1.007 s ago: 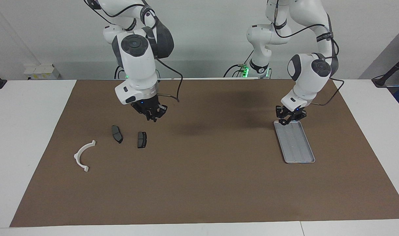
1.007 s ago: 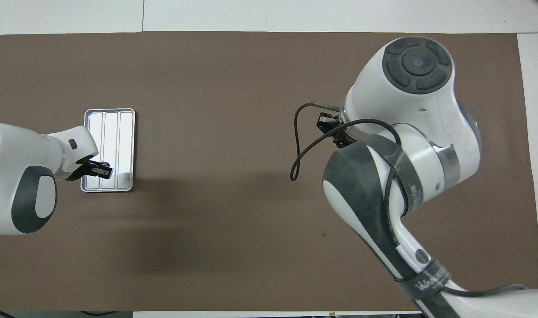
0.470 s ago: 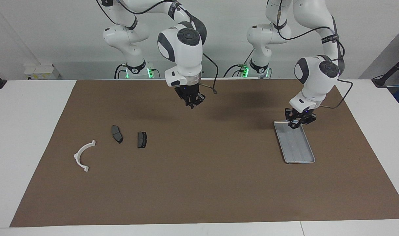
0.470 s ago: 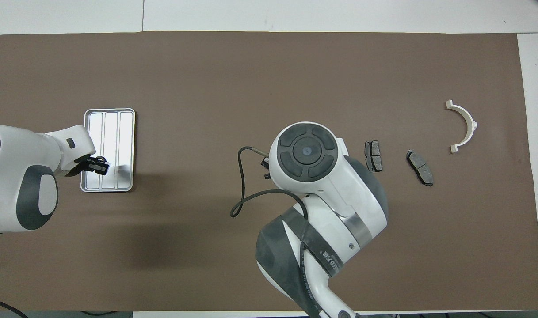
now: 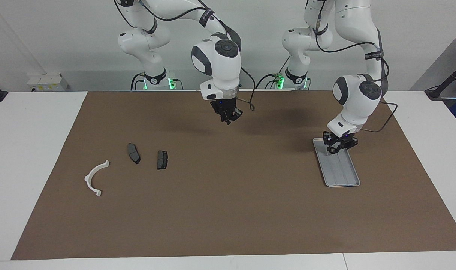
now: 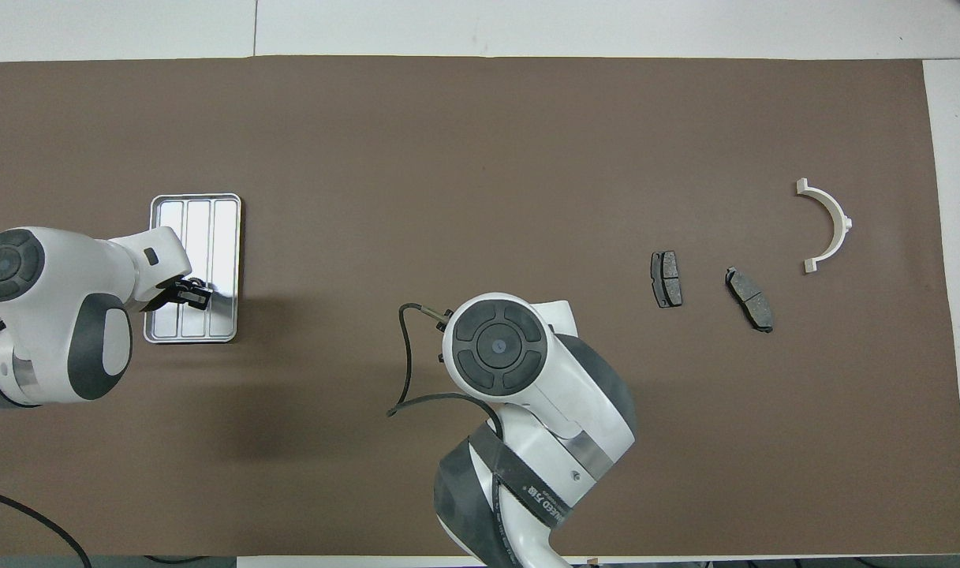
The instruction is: Pick bearing gear from pile to tray
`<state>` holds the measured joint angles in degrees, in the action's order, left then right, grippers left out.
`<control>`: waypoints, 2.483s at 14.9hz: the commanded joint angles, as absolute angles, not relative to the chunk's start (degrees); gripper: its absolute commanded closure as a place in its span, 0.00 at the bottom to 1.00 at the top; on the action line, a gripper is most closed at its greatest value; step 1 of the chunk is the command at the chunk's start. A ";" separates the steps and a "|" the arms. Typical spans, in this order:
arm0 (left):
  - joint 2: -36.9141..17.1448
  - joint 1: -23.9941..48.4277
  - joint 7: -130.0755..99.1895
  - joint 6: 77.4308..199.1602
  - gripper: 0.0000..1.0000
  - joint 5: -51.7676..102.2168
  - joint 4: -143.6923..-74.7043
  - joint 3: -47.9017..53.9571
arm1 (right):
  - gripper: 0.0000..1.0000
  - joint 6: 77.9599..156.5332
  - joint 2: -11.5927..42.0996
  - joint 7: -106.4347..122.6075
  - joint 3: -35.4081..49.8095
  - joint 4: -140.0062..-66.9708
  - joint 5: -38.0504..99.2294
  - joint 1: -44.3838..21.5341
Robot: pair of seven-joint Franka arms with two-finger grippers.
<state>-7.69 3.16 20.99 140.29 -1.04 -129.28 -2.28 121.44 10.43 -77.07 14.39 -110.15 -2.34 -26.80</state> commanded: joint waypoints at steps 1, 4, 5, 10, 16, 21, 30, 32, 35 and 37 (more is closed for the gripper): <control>-7.47 2.29 21.01 142.73 1.00 -1.93 -130.96 -1.67 | 1.00 124.97 9.31 -77.87 14.15 -113.46 -1.32 -27.07; -7.82 2.29 21.09 143.17 1.00 -1.93 -131.13 -1.67 | 1.00 128.04 9.84 -77.78 14.15 -115.92 -1.32 -27.07; -7.82 2.29 21.09 143.17 0.98 -1.93 -131.22 -1.67 | 1.00 129.10 10.10 -77.70 14.15 -116.80 -1.49 -27.07; -7.82 2.20 21.09 143.00 0.46 -1.93 -131.22 -1.67 | 1.00 132.10 11.95 -77.69 14.06 -118.04 -1.93 -27.07; -2.56 2.19 19.78 134.14 0.43 -1.23 -129.99 -1.41 | 1.00 134.03 15.29 -77.87 13.97 -117.95 -4.13 -28.83; 0.97 8.95 7.59 127.88 0.42 -1.14 -128.06 -1.14 | 1.00 136.14 17.84 -79.63 13.97 -117.95 -7.12 -28.92; 1.05 11.69 3.87 128.50 0.42 -1.14 -128.06 -1.14 | 0.00 135.71 17.67 -80.68 13.71 -117.07 -7.12 -28.13; 1.14 11.69 2.56 128.50 0.42 -1.14 -128.14 -1.14 | 0.00 134.48 17.14 -80.16 13.88 -115.15 -7.12 -25.68; 1.14 11.69 0.00 128.41 0.43 -1.14 -128.14 -1.14 | 0.00 128.52 16.27 -76.75 13.97 -110.76 -6.94 -22.69; 1.14 11.86 -2.53 128.06 0.43 -1.14 -128.14 -1.06 | 0.00 126.22 15.04 -71.48 13.97 -109.17 -6.51 -19.88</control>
<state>0.77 11.49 0.30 129.31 -0.98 -128.18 -0.90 129.06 16.50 -75.60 13.44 -110.94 -6.08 -22.62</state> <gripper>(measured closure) 0.401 0.000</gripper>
